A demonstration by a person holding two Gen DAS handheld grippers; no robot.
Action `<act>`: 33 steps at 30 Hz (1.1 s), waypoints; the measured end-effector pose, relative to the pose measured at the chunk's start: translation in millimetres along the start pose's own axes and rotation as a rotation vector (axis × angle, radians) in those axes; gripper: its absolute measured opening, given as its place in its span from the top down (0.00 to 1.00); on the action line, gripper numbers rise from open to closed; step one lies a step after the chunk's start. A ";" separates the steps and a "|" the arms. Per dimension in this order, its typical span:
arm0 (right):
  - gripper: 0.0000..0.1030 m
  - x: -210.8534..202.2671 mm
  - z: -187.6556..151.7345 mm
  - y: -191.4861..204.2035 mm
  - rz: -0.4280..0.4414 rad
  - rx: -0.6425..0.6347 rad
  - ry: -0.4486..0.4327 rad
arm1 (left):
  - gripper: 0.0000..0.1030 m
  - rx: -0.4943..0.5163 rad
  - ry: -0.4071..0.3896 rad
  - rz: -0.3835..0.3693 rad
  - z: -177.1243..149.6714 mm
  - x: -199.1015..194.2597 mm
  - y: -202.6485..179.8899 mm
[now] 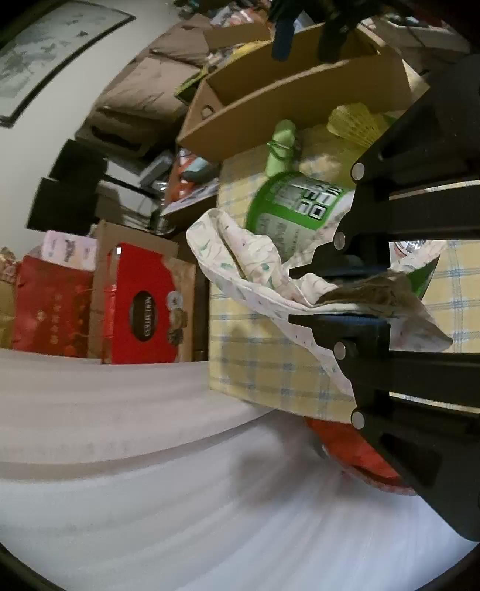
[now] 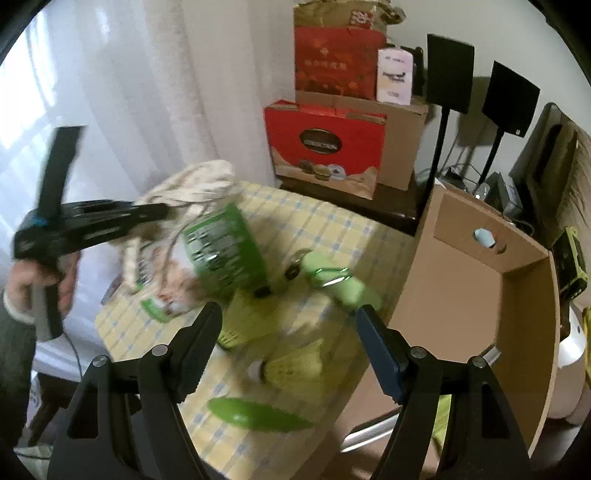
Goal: Organize objects
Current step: 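Lift the tote bag with the left tool while the right tool grasps the green carabiner clip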
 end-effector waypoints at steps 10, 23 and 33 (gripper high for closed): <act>0.26 60.2 32.8 -37.9 -0.042 -0.058 0.150 | 0.86 -0.012 -0.090 0.003 26.0 -54.9 8.8; 0.30 118.8 26.8 -45.4 -0.079 -0.150 0.344 | 0.86 -0.025 -0.091 -0.027 26.2 -80.1 -4.8; 0.32 133.5 22.8 -44.7 -0.087 -0.171 0.388 | 0.86 -0.043 -0.074 -0.032 23.9 -71.9 -5.0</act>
Point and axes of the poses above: each gripper's, at about its wrist camera, not at the fingertips, and x roughly the way its jaws point, y to its left, z to its top, the point moved 5 cm from there along x, roughly the way its jaws point, and after that the axes turned 9 degrees about z, right-handed, at the moved point
